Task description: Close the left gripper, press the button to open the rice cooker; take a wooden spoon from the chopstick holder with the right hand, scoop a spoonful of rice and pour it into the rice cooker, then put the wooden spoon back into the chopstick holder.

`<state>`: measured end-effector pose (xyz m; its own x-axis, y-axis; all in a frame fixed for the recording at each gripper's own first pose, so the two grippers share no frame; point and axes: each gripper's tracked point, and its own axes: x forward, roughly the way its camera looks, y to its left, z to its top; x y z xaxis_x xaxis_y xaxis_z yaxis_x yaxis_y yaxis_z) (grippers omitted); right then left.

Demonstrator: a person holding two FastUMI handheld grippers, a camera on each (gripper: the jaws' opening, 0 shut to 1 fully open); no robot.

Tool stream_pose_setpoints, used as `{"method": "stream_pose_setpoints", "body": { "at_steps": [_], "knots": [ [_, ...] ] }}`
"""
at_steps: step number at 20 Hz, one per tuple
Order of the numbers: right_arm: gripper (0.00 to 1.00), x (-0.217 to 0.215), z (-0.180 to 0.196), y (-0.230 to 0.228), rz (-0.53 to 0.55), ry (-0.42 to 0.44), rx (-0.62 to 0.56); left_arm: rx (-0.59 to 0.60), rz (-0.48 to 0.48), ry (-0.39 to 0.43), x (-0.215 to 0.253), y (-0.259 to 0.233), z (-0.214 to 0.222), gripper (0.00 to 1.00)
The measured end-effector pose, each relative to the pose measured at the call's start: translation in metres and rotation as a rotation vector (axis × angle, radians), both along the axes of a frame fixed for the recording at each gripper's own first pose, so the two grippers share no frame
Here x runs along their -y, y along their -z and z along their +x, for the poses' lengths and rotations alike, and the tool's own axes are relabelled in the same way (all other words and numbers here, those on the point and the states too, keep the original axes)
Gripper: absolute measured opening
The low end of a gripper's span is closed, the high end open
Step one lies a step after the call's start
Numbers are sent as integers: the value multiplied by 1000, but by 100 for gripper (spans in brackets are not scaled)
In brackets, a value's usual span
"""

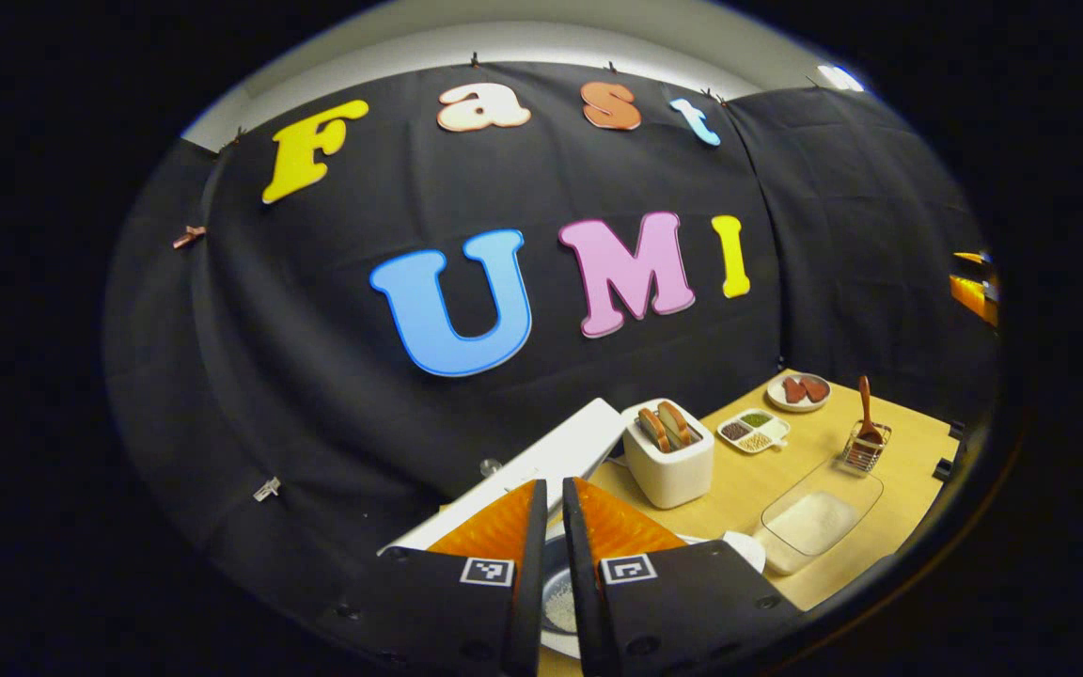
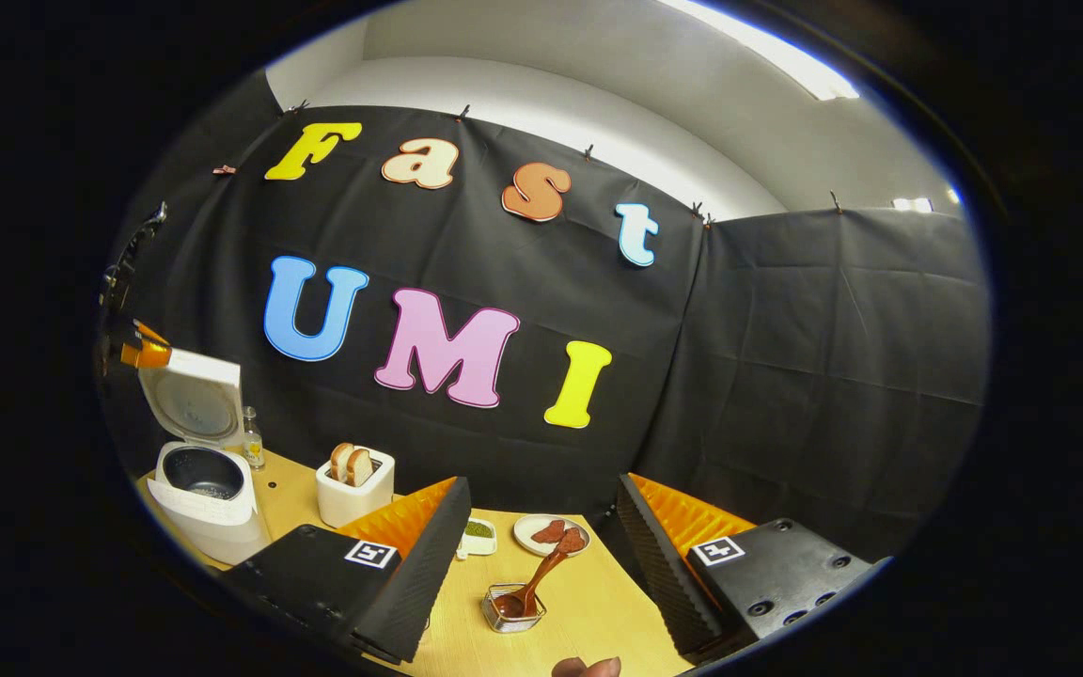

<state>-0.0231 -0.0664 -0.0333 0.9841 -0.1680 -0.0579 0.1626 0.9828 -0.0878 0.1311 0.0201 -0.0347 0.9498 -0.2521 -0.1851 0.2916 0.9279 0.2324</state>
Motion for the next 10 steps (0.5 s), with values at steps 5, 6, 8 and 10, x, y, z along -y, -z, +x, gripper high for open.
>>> {"method": "stream_pose_setpoints", "body": {
  "at_steps": [5,6,8,10],
  "knots": [
    [98,0,-9,0,0,-8,2,125,-153,-41,11,-30,-31,61],
    [98,0,-10,0,-1,-12,0,137,-194,-41,9,-36,-45,81],
    [98,-1,-13,0,3,-22,0,175,-258,-88,-1,-45,-48,96],
    [98,0,-15,0,7,-30,3,201,-296,-140,-7,-49,-60,96]
  ]
}}
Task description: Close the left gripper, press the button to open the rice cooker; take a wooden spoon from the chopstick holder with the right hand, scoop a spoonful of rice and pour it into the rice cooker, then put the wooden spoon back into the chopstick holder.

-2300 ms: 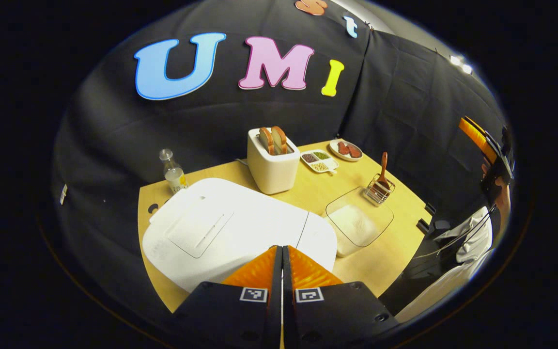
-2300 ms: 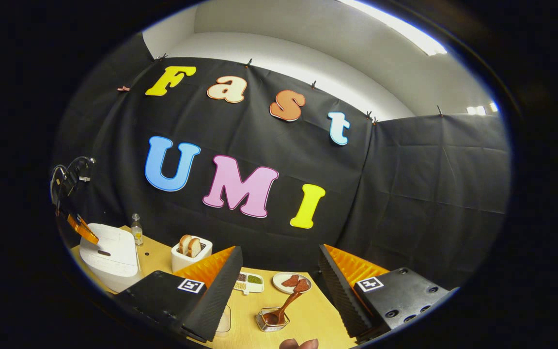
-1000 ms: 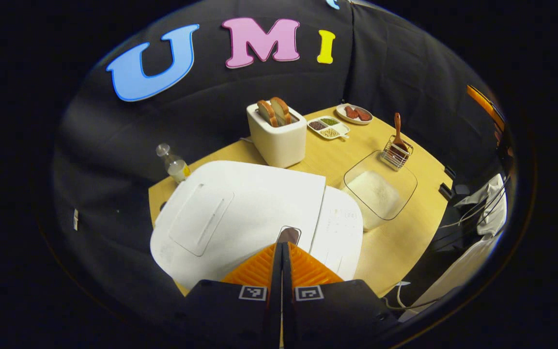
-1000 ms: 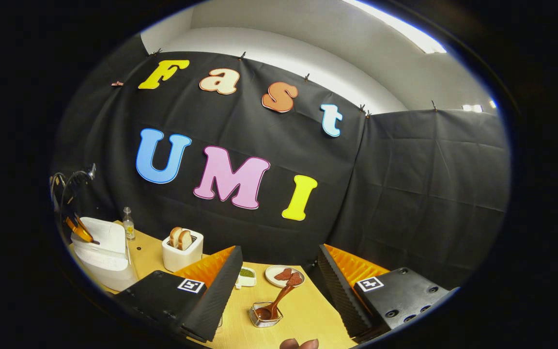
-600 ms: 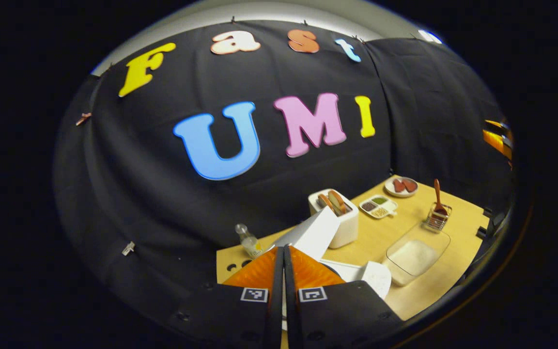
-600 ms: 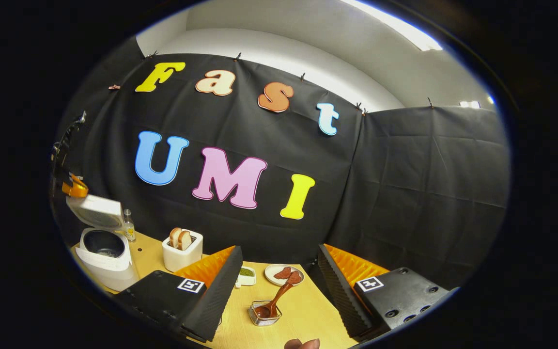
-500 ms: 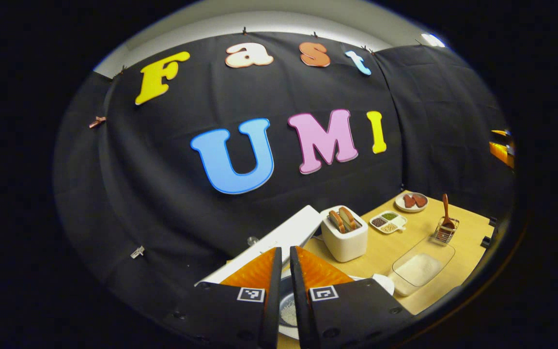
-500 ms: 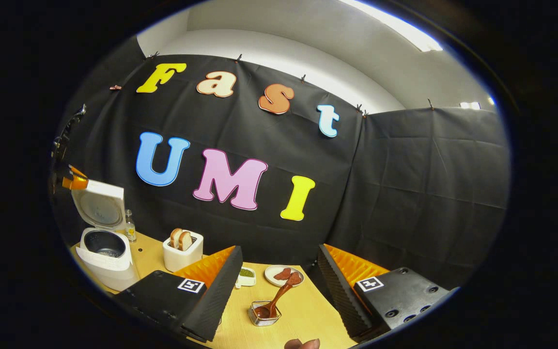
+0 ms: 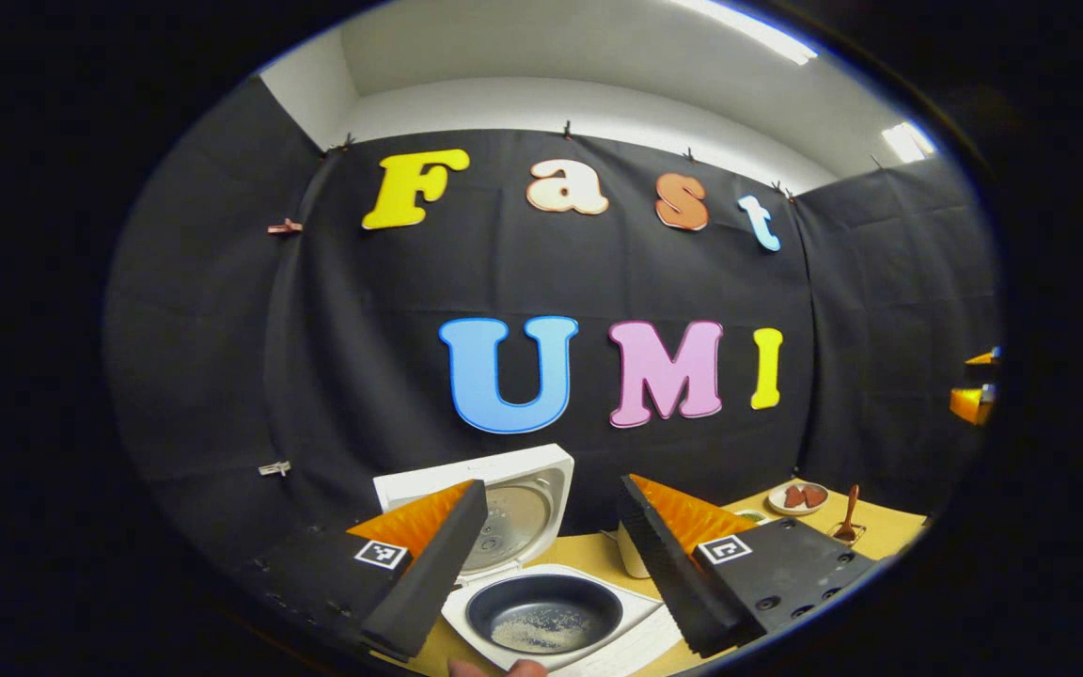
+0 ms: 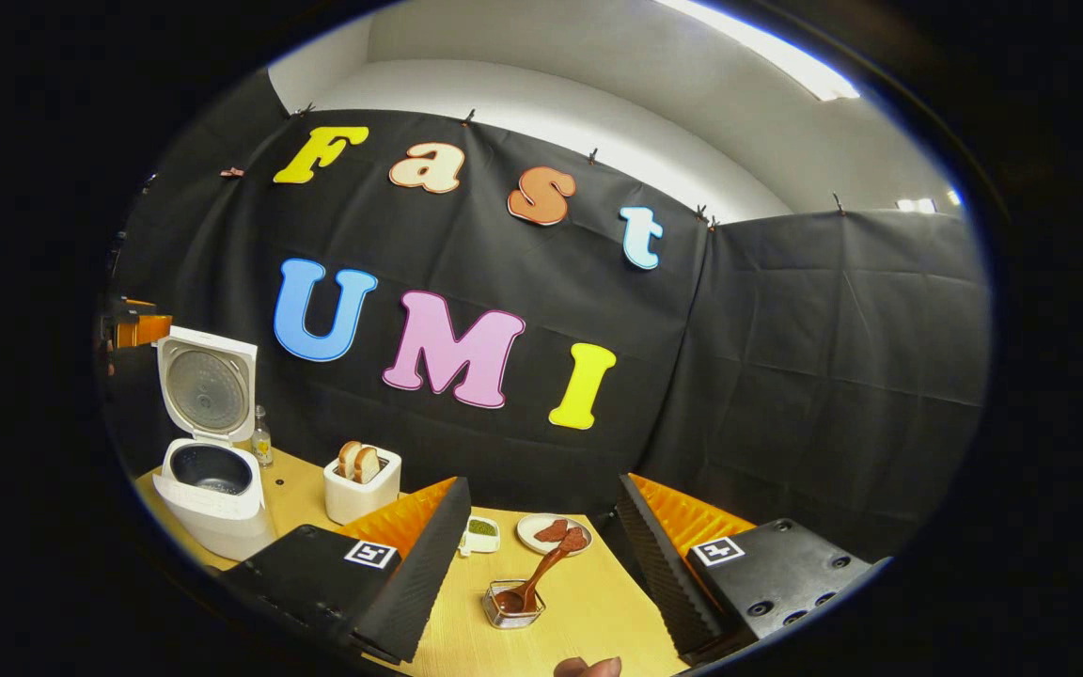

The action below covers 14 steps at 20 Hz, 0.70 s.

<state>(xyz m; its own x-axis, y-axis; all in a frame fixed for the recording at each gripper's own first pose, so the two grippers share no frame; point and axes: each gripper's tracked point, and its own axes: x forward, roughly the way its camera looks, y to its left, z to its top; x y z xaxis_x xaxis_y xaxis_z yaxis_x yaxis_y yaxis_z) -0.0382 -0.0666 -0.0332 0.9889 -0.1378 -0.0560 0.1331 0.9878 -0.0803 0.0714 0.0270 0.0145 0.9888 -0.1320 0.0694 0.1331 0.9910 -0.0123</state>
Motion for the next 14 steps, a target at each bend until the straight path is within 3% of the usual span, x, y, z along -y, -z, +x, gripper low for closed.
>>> {"method": "stream_pose_setpoints", "body": {
  "at_steps": [3,14],
  "knots": [
    [98,1,-3,0,1,-12,8,-4,-23,14,10,0,-20,98],
    [98,29,6,43,59,-125,-37,13,15,-86,42,-14,-77,98]
  ]
}}
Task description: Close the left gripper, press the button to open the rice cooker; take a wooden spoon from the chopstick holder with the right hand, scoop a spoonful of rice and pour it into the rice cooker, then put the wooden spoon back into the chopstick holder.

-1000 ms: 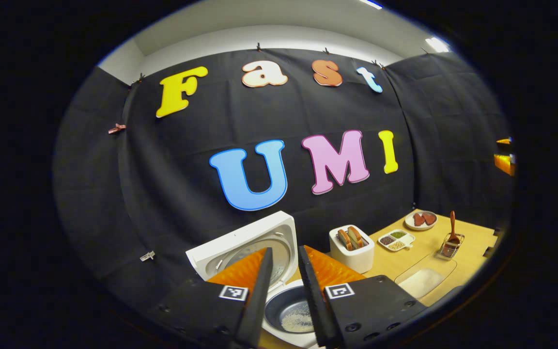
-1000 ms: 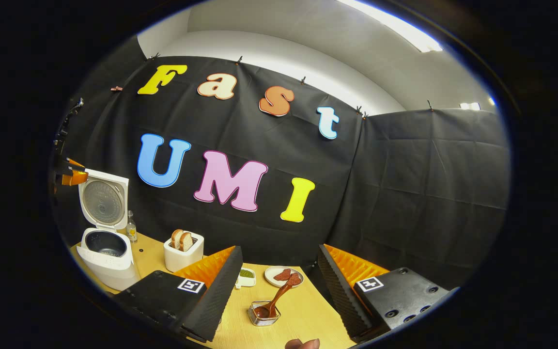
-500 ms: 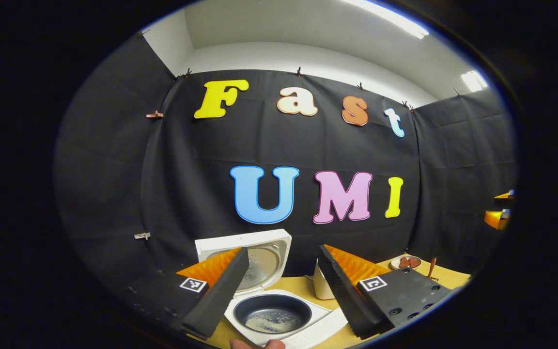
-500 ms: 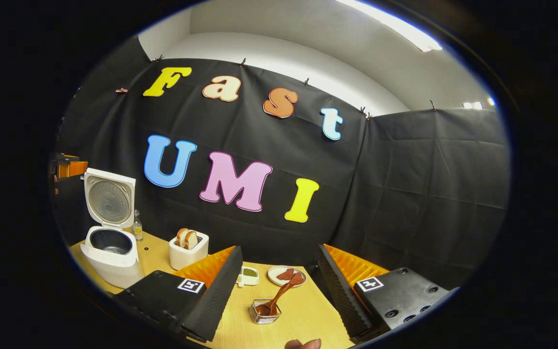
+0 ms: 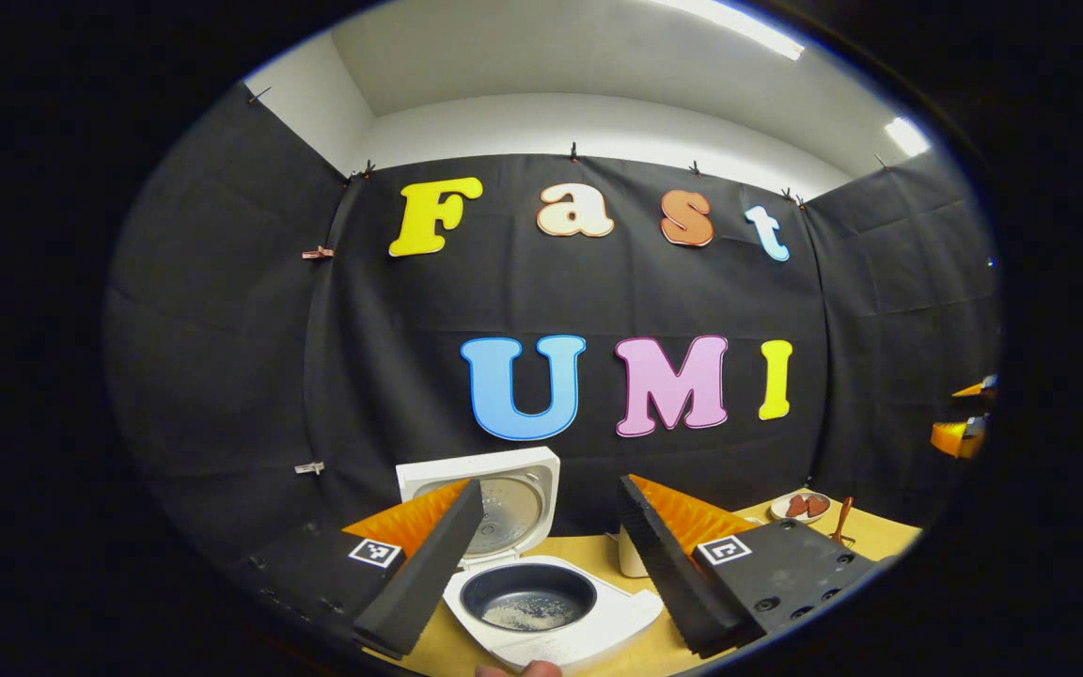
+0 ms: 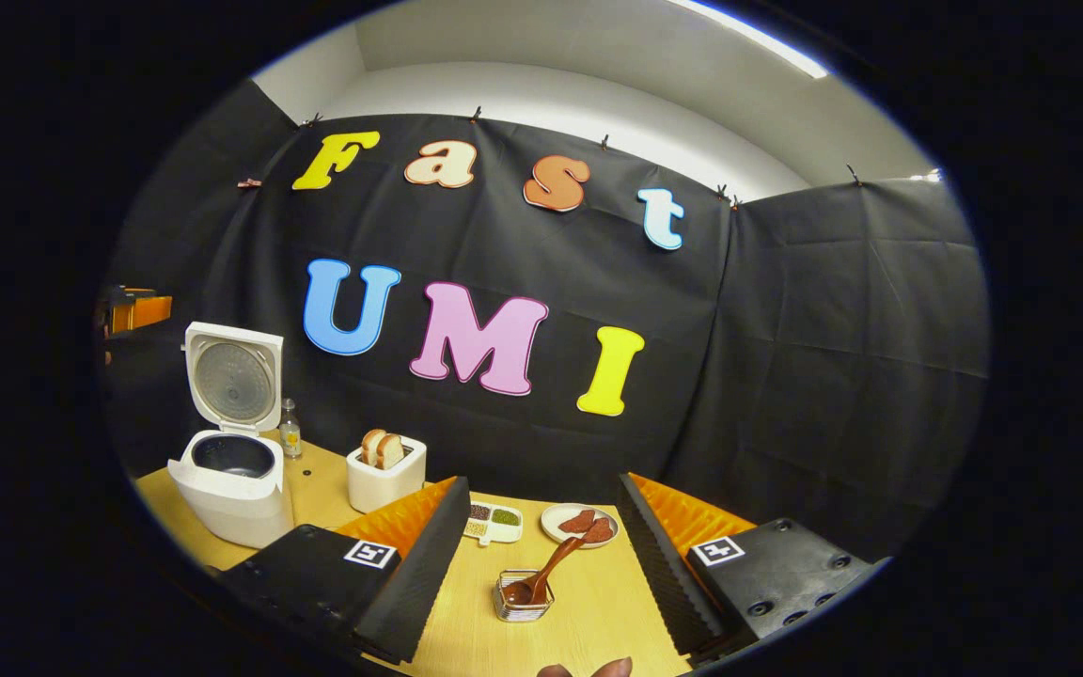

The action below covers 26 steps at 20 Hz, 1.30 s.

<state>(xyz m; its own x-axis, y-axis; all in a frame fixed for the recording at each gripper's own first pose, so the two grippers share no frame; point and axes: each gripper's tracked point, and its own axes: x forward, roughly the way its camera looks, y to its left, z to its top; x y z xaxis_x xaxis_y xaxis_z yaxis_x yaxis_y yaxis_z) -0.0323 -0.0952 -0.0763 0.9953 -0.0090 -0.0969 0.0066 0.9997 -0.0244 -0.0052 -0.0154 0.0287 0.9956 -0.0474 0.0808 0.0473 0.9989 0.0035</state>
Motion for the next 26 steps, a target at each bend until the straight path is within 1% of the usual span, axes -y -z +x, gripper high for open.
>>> {"method": "stream_pose_setpoints", "body": {
  "at_steps": [3,5,8,11,14,18,21,26],
  "knots": [
    [98,12,9,20,20,-23,-34,-22,-40,-21,10,5,-13,98],
    [98,22,15,37,40,-35,-63,-38,-49,-41,13,11,-22,98],
    [98,39,25,67,58,-51,-115,-55,-23,-99,11,15,-33,98],
    [98,58,35,101,75,-57,-165,-43,-28,-119,22,6,-46,98],
    [98,67,46,133,106,-90,-211,-37,-2,-143,30,4,-57,98],
    [98,62,61,171,149,-182,-264,-49,13,-169,53,2,-68,98],
    [98,56,75,200,169,-232,-307,-63,21,-200,63,7,-75,98],
    [98,45,100,233,206,-282,-358,-90,33,-246,72,12,-82,98]
  ]
}}
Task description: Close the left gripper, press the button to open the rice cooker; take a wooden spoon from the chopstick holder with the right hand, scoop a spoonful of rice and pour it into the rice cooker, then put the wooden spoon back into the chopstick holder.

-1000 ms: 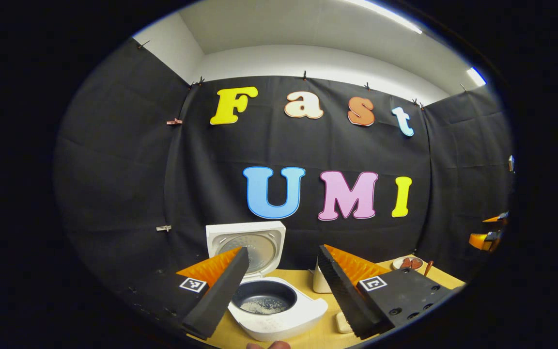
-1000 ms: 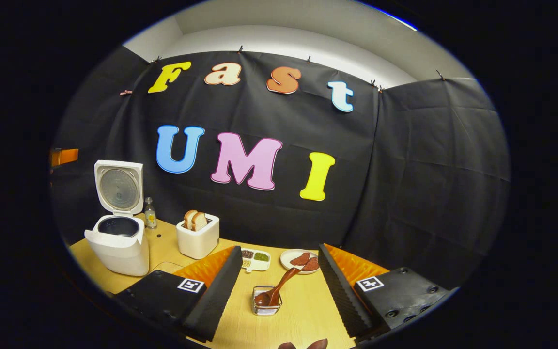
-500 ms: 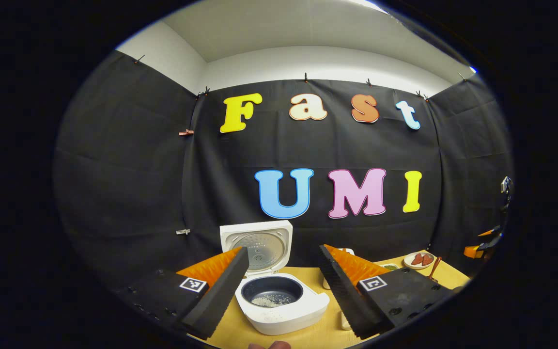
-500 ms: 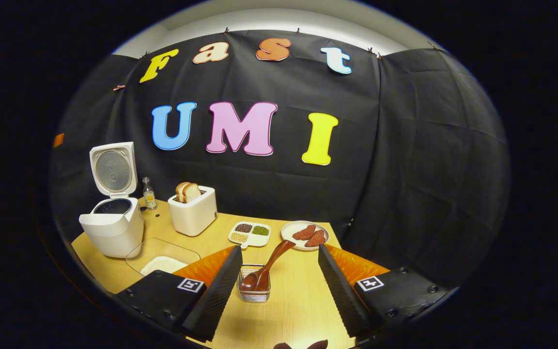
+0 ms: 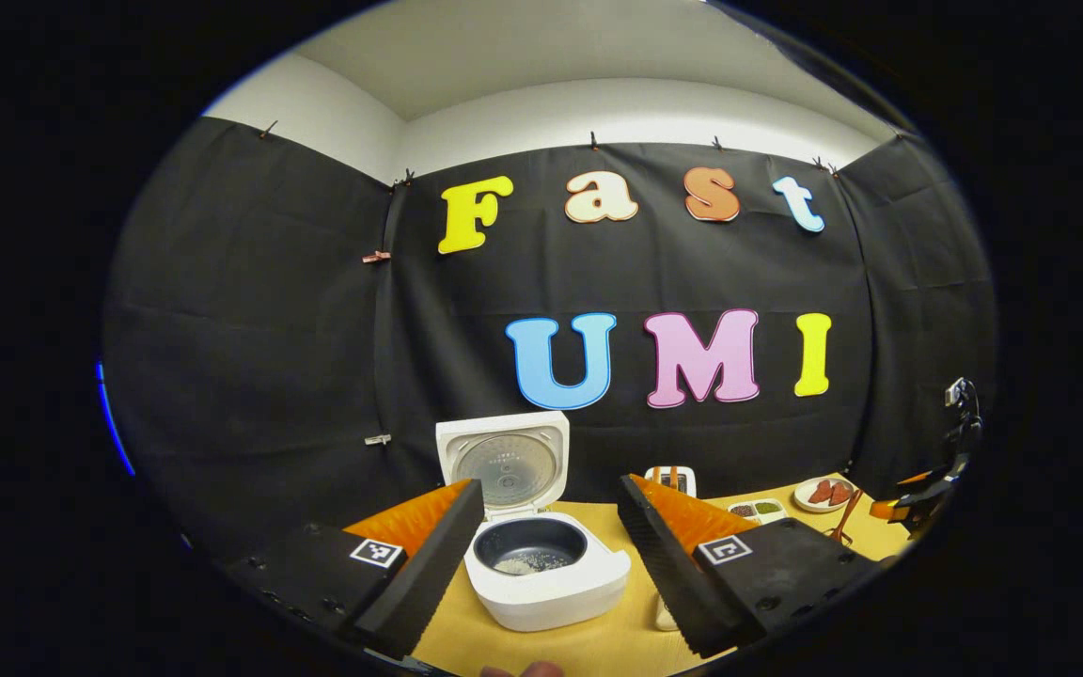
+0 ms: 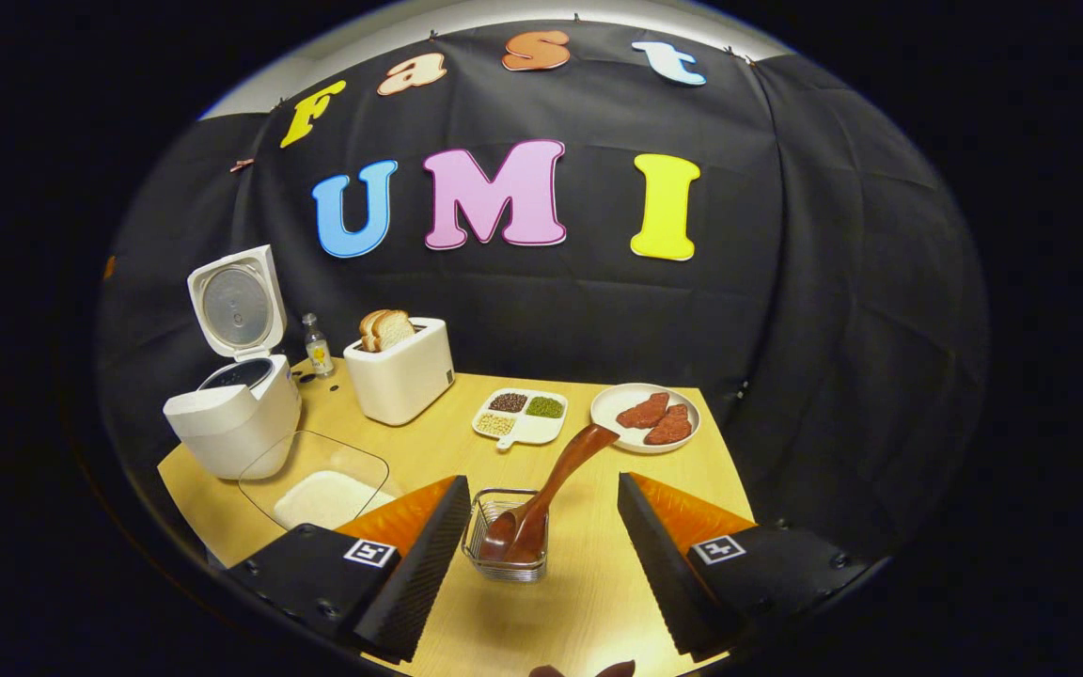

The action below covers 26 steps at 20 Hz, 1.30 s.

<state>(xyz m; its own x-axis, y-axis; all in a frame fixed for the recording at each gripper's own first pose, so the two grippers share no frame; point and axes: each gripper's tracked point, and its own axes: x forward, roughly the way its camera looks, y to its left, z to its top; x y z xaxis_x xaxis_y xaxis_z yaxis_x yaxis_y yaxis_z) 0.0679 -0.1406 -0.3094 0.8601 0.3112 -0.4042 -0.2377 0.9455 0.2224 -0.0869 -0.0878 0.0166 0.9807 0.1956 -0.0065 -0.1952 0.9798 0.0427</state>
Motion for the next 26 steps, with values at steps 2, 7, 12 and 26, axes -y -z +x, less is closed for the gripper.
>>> {"method": "stream_pose_setpoints", "body": {
  "at_steps": [2,7,12,26],
  "knots": [
    [98,-3,9,14,11,-11,-28,-3,3,-6,3,-1,-2,98],
    [98,-14,34,44,66,-47,-96,-13,2,-44,0,4,-1,98],
    [79,-22,66,80,153,-43,-197,-24,-3,-74,-1,9,-3,98],
    [56,-29,63,91,495,51,-389,-60,22,-97,-19,16,2,98]
  ]
}}
